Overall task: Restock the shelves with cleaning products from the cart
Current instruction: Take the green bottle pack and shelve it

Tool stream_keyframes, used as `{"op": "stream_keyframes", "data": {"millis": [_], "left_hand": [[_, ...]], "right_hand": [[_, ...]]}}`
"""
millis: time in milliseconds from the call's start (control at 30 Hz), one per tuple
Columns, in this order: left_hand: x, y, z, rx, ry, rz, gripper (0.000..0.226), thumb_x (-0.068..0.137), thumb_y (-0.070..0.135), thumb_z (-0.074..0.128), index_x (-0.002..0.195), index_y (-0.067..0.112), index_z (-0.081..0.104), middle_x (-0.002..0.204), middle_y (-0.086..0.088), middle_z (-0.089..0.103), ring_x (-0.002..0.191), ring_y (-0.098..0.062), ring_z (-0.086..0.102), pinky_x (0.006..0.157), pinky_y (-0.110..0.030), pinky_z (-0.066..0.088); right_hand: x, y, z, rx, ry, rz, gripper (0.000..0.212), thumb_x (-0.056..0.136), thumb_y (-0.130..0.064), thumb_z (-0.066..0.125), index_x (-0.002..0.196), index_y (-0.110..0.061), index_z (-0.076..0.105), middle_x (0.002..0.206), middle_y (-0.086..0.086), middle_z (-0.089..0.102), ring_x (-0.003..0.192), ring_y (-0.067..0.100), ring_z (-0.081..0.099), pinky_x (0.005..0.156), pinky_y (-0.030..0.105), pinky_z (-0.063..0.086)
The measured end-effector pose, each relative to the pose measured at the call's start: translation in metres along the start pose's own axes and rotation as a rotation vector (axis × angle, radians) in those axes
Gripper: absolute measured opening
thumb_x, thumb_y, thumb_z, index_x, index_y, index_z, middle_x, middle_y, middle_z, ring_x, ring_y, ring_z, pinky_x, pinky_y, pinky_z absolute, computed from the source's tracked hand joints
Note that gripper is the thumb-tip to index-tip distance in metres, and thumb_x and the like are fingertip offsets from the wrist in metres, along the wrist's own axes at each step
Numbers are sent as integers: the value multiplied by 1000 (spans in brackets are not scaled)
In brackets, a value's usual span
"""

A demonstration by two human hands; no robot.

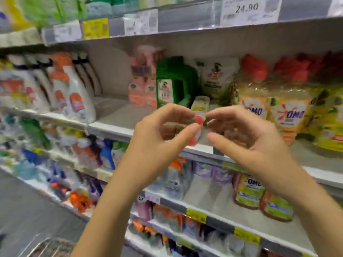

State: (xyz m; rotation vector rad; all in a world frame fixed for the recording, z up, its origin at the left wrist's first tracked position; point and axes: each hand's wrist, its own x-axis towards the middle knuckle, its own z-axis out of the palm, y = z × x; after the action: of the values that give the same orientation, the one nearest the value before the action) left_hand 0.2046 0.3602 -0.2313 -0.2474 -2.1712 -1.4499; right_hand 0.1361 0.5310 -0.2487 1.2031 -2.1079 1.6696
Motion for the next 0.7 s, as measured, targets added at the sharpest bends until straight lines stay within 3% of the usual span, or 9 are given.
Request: {"op": "stream_keyframes", "data": {"millis": [133, 433, 567, 700], "left_hand": [[-49, -22, -24, -76, 90, -125, 25, 77, 31, 67, 100, 20, 66, 97, 8, 72, 87, -6, 69, 69, -11, 49], [-137, -51, -128, 30, 373, -279, 18, 86, 24, 68, 104, 22, 66, 99, 13, 70, 90, -2, 68, 75, -13, 50], [-197, -59, -202, 49, 557, -351, 17, 86, 18, 68, 103, 18, 67, 96, 9, 71, 86, -2, 68, 72, -12, 49], [-259, -65, -282, 96, 726, -441, 16, 86, 13, 69, 102, 16, 66, 94, 6, 71, 81, -3, 67, 70, -13, 50]], "right_hand": [[-26, 5, 51, 177, -69, 82, 25, 83, -26, 68, 108, -26, 65, 100, -4, 68, 97, 13, 65, 80, 22, 51], [-24, -37, 182, 313, -176, 135, 24, 81, -22, 68, 105, -19, 66, 94, -1, 70, 91, 13, 66, 83, 25, 53], [-22, -64, 274, 415, -322, 126, 23, 78, -22, 68, 101, -23, 66, 93, -1, 70, 87, 9, 66, 78, 17, 52], [-25, -89, 372, 527, -447, 142, 25, 74, -27, 69, 99, -27, 66, 93, -1, 70, 84, 9, 66, 67, 20, 52]]}}
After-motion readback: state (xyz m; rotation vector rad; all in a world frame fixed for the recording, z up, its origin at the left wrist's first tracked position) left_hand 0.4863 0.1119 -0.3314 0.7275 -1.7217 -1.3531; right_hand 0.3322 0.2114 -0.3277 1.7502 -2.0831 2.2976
